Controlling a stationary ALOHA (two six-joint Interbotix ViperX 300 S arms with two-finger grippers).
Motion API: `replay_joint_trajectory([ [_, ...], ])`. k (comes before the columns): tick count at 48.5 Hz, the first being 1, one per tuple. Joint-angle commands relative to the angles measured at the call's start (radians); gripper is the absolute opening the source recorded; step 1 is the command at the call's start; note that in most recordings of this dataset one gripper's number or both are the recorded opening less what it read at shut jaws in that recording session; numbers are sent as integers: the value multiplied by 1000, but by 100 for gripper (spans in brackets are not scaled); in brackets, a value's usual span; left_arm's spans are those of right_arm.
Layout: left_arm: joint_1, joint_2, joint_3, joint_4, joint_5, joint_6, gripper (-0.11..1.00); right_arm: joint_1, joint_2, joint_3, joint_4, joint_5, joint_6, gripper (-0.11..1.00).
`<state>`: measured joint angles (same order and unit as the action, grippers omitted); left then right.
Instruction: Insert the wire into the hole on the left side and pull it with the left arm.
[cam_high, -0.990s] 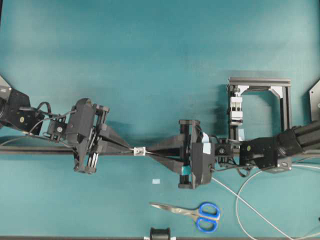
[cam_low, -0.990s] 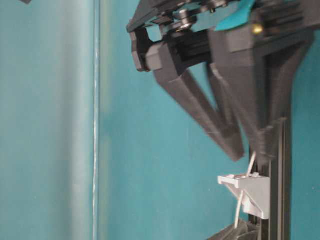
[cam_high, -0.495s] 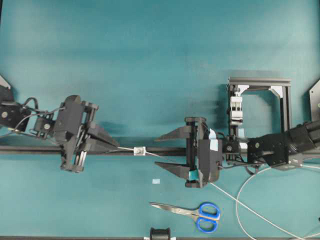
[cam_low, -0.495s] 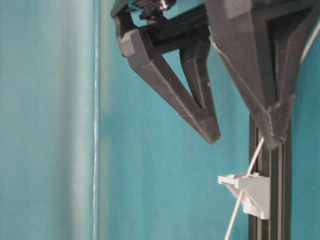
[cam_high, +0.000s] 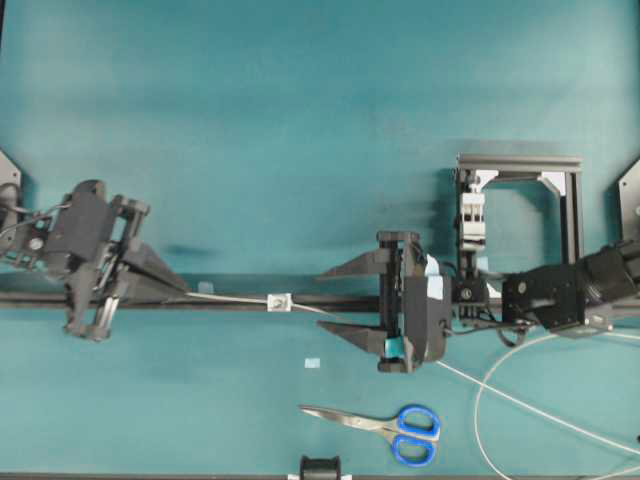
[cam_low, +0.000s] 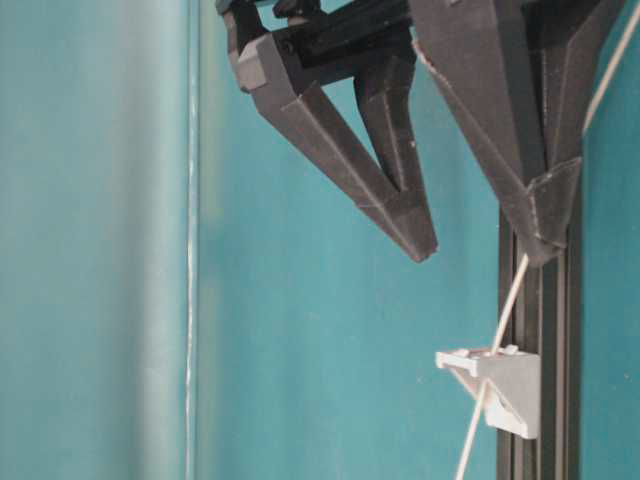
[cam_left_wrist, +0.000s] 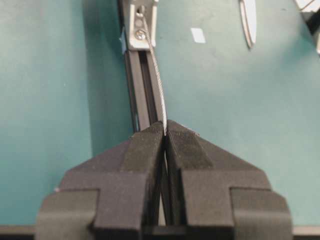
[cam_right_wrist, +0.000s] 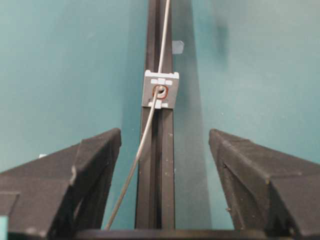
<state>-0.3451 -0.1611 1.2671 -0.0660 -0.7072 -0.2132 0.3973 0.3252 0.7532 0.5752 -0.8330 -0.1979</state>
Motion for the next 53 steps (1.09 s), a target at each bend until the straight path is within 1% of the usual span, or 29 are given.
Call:
replay_joint_trajectory([
  [1, -12, -43, 12, 3, 9, -2, -10, 3, -37, -6, -3, -5, -2, 79],
  [8, -21, -94, 41, 3, 57, -2, -10, 3, -37, -3, -3, -5, -2, 79],
  [16, -21, -129, 43, 3, 98, 0, -10, 3, -37, -3, -3, -5, -2, 79],
  [23, -21, -129, 43, 3, 103, -2, -10, 3, -37, -5, -3, -5, -2, 79],
  [36, -21, -132, 37, 3, 166, -3, -10, 3, -37, -5, -3, -2, -2, 79],
  [42, -18, -133, 37, 3, 175, -3, -10, 3, -37, -5, -3, -2, -2, 79],
  [45, -11, -138, 37, 3, 175, -3, -6, 3, -38, -3, -3, -2, -2, 79],
  [48, -6, -140, 37, 3, 172, -3, -1, 3, -41, -3, -3, -2, -3, 79],
  [51, 0, -140, 37, 3, 173, -3, 9, 3, -44, -2, -3, -2, -3, 79],
  [53, 8, -140, 40, 3, 173, -3, 17, 3, -48, 0, -3, -2, -3, 79],
])
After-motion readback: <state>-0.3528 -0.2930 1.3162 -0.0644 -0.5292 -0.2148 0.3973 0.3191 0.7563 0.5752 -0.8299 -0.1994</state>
